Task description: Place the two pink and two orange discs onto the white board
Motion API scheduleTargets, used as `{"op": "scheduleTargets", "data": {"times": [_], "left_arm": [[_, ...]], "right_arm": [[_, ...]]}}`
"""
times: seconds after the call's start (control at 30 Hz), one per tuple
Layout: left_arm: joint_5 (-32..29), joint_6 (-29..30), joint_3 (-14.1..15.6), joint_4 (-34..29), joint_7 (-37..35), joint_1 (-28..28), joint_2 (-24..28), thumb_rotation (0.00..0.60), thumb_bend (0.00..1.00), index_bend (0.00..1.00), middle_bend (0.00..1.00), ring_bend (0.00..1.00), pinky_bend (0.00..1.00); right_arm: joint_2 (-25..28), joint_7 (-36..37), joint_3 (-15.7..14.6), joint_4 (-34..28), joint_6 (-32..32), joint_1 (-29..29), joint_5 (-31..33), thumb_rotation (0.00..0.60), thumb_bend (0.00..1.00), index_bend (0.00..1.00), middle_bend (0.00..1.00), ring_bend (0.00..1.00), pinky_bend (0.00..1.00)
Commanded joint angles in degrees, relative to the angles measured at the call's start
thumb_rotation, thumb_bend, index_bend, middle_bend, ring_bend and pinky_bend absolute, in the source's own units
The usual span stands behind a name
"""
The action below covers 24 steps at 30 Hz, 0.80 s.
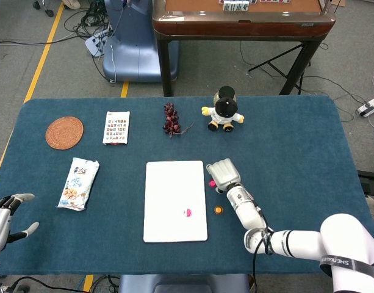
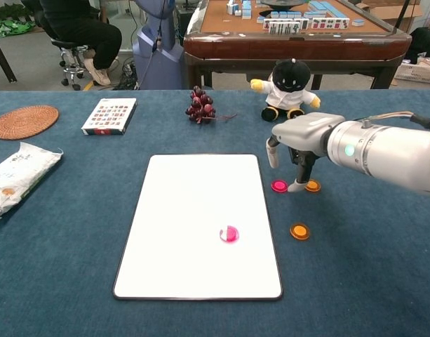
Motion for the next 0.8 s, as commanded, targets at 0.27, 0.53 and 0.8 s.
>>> {"op": "scheduleTargets", "data": {"times": [0.27,0.53,0.8], "left_arm": [[0.0,0.1,0.0,-0.1,-0.3,0.1,0.2,0.600,0.16,0.40,0.38,0.34,0.48],[0.1,0.0,0.0,-0.2,-0.4,0.1,0.2,0.600,0.16,0.40,0.38,0.34,0.48],[0.1,0.0,0.1,-0.2,-0.6,0.1,0.3,0.600,0.16,0.40,0.38,0.34,0.48]], "right_arm": [[-1.7,0.5,-0.3,2.2,-0.9,0.2,-0.1,0.600,0.18,0.40,1.00,1.00,1.00],[-2.2,0.6,-0.3,3.3,-1.1,0.2,-0.2,0.600,0.18,0.42,1.00,1.00,1.00],[-2.8,0.4,-0.2,4.1,-1.5,0.4,0.0,0.600,0.19,0.43,1.00,1.00,1.00]]}}
